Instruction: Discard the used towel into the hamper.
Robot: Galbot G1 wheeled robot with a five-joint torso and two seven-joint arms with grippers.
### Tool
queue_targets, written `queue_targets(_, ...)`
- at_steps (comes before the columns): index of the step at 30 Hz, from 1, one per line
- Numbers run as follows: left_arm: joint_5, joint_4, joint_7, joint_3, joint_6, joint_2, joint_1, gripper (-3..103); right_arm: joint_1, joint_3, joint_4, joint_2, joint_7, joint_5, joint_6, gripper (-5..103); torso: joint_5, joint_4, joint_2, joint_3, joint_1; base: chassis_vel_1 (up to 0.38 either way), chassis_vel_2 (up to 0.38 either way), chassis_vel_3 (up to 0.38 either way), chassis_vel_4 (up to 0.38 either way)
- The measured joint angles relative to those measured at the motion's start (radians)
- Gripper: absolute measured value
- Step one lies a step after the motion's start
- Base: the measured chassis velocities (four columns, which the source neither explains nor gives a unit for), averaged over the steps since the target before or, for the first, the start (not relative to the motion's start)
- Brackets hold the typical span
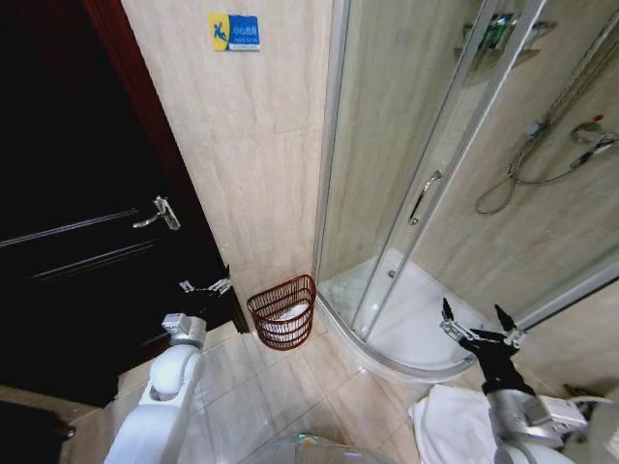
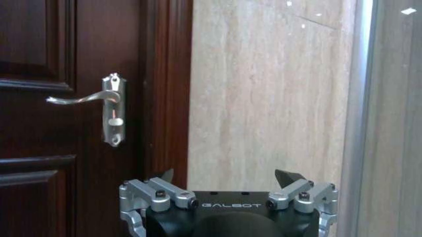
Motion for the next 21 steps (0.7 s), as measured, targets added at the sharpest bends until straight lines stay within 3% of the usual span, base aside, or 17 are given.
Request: queue_targets(21,0.013,-0.020,0.000,0.010,-0.006,-0.001,0.009,100,-0.008,0.010,0.006,-0.001,0.004,0.014,0.016,100,0.0000,-0.0002,0.000,0.000,0.000,-0.091,-0.089,0.090,0.095)
